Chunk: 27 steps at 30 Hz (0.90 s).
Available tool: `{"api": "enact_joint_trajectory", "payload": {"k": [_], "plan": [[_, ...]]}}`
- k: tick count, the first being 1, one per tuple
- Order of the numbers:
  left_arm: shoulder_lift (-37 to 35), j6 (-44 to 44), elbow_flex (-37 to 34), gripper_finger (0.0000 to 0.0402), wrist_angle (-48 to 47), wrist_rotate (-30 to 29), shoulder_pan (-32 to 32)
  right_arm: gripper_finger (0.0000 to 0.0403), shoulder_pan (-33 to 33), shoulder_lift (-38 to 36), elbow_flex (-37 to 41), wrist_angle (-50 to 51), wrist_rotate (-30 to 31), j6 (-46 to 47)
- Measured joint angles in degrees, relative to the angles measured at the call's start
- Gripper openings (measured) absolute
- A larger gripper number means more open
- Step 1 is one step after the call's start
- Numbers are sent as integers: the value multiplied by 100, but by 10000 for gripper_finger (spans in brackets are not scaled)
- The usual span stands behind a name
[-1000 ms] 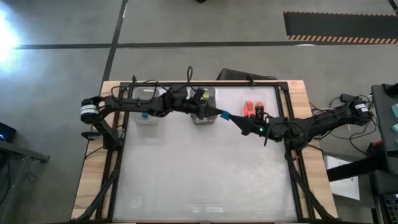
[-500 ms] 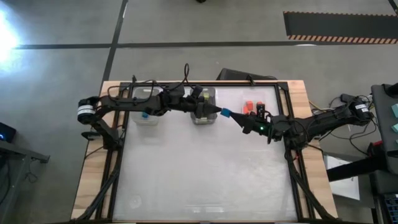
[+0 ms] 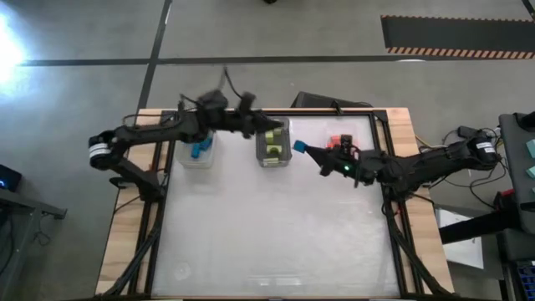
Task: Sort & place blocks by color
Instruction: Put the blue block into the white bin
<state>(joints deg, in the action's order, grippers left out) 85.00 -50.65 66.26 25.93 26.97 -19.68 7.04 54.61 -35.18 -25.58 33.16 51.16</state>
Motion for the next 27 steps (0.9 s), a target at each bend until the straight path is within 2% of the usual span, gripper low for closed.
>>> {"api": "enact_joint_trajectory", "payload": {"k": [6, 14, 22, 27], "plan": [[-874, 56, 0, 0, 9, 97, -582, 8, -871, 1017, -859, 27, -1246, -690], [-1764, 256, 0, 0, 20, 88, -1152, 8, -1648, 2996, -2705, 329, -2391, -1678], [-2134, 356, 0, 0, 12, 67, -1261, 8, -1916, 4997, -4849, 943, -2631, -2677], [-2196, 344, -4, 0, 12, 66, -1261, 8, -1951, 6124, -6162, 1340, -2628, -2842]]}}
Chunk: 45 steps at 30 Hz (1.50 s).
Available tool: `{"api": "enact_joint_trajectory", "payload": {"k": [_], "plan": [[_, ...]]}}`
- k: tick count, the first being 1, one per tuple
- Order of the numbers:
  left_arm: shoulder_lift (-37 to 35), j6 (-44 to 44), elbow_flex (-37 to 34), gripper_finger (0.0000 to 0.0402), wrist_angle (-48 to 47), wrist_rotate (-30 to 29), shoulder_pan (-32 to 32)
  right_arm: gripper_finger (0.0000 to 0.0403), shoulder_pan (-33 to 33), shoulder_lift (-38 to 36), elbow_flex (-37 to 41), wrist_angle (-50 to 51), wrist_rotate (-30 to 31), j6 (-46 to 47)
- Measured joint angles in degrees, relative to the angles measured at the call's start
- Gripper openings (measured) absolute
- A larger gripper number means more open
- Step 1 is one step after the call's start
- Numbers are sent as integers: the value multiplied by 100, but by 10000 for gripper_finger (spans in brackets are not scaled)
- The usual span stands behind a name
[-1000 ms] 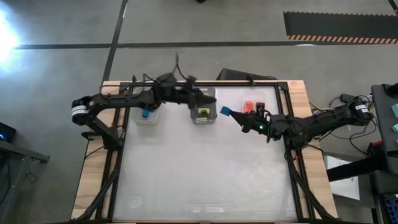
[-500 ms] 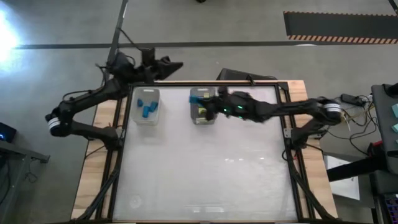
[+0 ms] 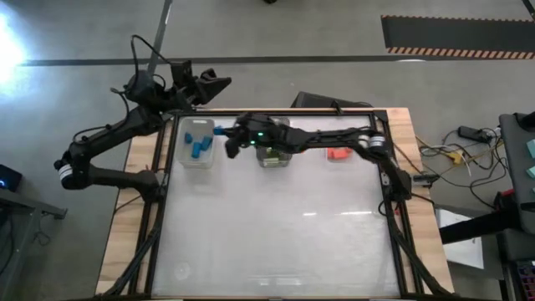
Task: Sort & place blocks by color
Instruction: Put the blue block into the white bin, then return to Home Position
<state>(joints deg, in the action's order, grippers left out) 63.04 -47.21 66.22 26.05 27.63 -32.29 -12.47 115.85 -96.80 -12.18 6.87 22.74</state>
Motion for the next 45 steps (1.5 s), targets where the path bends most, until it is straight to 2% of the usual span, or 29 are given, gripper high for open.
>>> {"api": "enact_joint_trajectory", "payload": {"k": [11, 16, 20, 29, 33, 36, 39, 42, 45], "plan": [[-205, -31, 0, 0, -3, -2, 0, 8, 7, 2085, -2632, 1003, 13, -28], [-281, -18, 0, 0, 12, 0, 0, 10, 7, 2673, -3438, 1443, -6, -28], [-285, -18, 2, 0, -3, -3, 0, 33, 7, 2937, -3827, 1634, -136, 34], [-299, -15, 0, 0, -4, 46, 0, 102, 2, 2755, -3796, 1939, -142, -102], [-388, 191, 2, 0, -3, 504, -2, 115, 4, 2363, -3806, 2264, -283, -505], [-515, 613, -22, 0, -20, 1238, 0, 114, 41, 2039, -3809, 2542, -378, -901], [-832, 1206, -129, 0, -435, 1875, 24, 104, 146, 1728, -3791, 2832, -554, -1306], [-1412, 1715, -488, 0, -1052, 1943, 76, 90, 283, 1399, -3709, 3113, -657, -1665], [-2143, 1914, -1060, 0, -1499, 1701, 81, 73, 422, 1018, -3366, 3162, -864, -1930]]}}
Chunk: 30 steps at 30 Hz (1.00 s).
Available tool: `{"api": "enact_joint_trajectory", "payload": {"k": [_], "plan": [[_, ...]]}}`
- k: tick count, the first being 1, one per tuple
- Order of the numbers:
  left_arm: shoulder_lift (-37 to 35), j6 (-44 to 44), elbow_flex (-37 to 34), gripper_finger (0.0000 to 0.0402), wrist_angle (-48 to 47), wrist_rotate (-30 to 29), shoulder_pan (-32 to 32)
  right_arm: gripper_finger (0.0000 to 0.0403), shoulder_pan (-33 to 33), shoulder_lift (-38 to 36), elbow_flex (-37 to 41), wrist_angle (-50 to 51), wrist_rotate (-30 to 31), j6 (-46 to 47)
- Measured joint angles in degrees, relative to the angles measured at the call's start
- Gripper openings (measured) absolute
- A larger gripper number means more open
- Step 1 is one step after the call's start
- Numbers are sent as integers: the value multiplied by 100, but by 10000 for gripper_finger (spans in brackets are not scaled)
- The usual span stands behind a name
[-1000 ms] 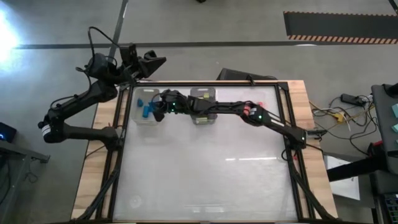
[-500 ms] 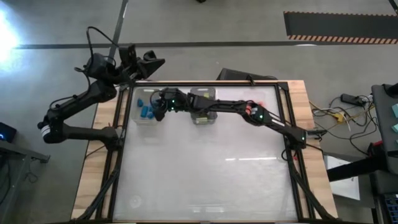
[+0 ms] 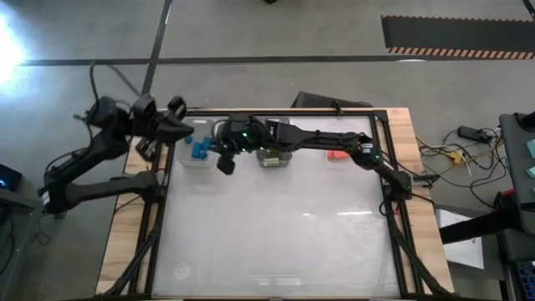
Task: Sort & place blocks by color
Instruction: Return to Home Position
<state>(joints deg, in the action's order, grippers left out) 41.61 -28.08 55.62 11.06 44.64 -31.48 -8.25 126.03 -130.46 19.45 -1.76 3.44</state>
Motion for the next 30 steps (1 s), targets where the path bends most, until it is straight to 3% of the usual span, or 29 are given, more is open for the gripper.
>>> {"api": "enact_joint_trajectory", "payload": {"k": [4, 9, 15, 19, 25, 30], "plan": [[-1016, -197, -983, 0, -121, -471, 2, 54, 197, -660, 1016, -261, -161, -274], [-2064, -583, -1976, 0, -100, -930, 1, 36, 301, -1854, 3002, -1143, -163, -307], [-2794, 471, -2901, 0, -118, -974, 0, 33, 236, -3423, 5428, -2051, -116, -143], [-3032, 1292, -3502, 0, 106, -976, 1, 33, 173, -4333, 6554, -1967, 511, 429], [-2909, 1228, -4437, 0, 970, -1003, 15, 34, 208, -5607, 7938, -2203, 1408, 1374], [-2569, 657, -4989, 0, 2346, -1060, 39, 34, 371, -6588, 8796, -2693, 1654, 341]]}}
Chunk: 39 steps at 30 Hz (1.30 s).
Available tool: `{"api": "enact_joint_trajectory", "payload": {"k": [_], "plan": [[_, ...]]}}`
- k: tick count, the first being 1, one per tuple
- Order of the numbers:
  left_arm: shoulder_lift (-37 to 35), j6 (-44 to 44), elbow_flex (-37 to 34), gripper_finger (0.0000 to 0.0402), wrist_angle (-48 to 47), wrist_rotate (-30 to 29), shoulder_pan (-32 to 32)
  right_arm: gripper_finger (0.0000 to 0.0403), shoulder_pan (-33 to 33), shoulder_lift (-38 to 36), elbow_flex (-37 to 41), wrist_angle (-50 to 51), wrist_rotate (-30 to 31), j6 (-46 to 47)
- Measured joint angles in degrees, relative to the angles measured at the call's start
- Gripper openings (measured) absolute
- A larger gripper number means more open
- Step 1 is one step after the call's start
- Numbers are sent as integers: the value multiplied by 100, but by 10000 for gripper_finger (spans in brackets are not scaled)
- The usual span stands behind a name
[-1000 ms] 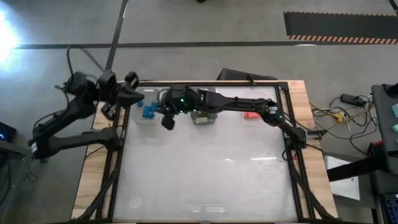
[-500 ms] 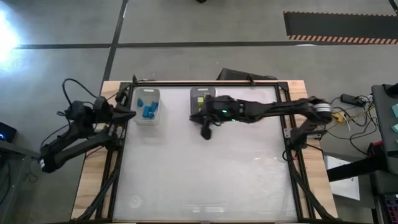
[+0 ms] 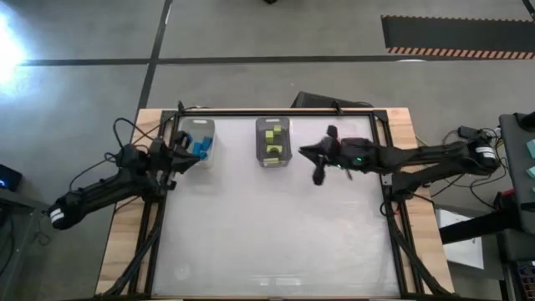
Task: Sort & place blocks by color
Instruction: Return to Home Position
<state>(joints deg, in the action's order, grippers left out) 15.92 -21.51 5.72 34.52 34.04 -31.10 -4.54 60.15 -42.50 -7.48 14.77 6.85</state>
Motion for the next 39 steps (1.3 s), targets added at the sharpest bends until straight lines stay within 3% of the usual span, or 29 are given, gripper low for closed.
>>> {"api": "enact_joint_trajectory", "payload": {"k": [4, 16, 23, 28, 34, 39], "plan": [[163, -69, -10, 0, 295, 0, 115, 34, 96, -788, 654, -361, -33, -915], [182, 47, -377, 0, 256, 21, 524, 34, 90, -3281, 2487, -866, -21, -695], [-90, -218, -523, 0, 117, 387, 530, 34, 90, -4762, 3310, -937, -20, -693], [-180, -615, -525, 0, 32, 382, 530, 34, 90, -5934, 3773, -938, 34, -1277], [-71, -665, -528, 0, -149, 531, 534, 34, 89, -5851, 4123, -1347, -51, -1419], [-22, -665, -532, 0, -163, 533, 534, 34, 90, -5840, 4179, -493, -273, -848]]}}
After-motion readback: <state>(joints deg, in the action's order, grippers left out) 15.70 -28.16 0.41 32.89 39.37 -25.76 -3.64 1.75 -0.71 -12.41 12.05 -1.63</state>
